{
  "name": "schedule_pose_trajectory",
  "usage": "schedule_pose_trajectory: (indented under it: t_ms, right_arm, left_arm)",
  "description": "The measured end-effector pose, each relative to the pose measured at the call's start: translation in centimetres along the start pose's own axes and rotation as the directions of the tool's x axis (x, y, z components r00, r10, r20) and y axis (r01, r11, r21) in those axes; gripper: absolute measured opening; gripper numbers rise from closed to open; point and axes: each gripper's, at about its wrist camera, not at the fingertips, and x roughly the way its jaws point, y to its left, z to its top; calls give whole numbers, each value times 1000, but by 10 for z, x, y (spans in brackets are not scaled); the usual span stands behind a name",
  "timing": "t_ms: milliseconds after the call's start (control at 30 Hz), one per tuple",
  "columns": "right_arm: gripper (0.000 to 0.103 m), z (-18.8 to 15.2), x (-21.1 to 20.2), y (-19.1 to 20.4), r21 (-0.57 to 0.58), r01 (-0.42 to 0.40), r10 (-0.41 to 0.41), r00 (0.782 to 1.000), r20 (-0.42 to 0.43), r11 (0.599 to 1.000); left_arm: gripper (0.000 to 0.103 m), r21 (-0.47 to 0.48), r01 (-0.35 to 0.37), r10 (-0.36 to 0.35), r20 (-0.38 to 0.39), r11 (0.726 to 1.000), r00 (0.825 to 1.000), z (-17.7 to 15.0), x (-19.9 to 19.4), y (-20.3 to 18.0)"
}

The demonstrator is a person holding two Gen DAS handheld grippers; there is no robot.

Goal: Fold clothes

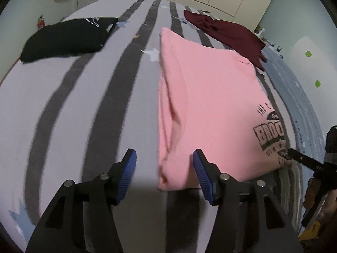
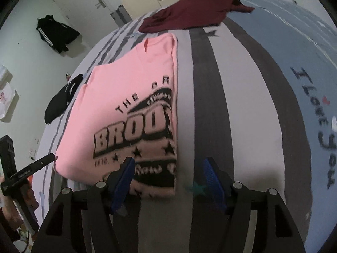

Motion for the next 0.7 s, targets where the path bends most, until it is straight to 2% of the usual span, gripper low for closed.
schedule_pose_trajectory:
  t_ms: [100,400,467,533,600,667,700]
  right_arm:
    - [64,-10,1,-4,30,-34,34,999,-9,999]
    - [65,-24,5,2,5,-49,49,999,-12,999]
    - [63,-22,6,3,2,-57,57,998,-8,998]
    - [56,-19,7,5,-5,-66,66,998,-2,998]
    - [41,-16,10,8,-31,-78,78,997,-1,997]
    - [34,-14,9,9,-44,-90,90,996,-2,995]
    - [25,-14,8,9,-50,-96,96,995,-3,994]
  left_arm:
    - [55,-10,-4,4,5,1000,1000,-11,6,-1]
    - [55,-40,-18,19,20,999,1000,-30,14,-6]
    - [51,-34,-16,17,19,999,1000,-32,16,-8]
    - [39,-26,0,1,16,1000,1000,-32,17,-10]
    - [30,-7,-7,8,16,1000,1000,-32,17,-15]
    - [27,17,-22,22,19,1000,1000,-32,18,-20]
    - [25,25,-28,27,19,999,999,-32,18,-22]
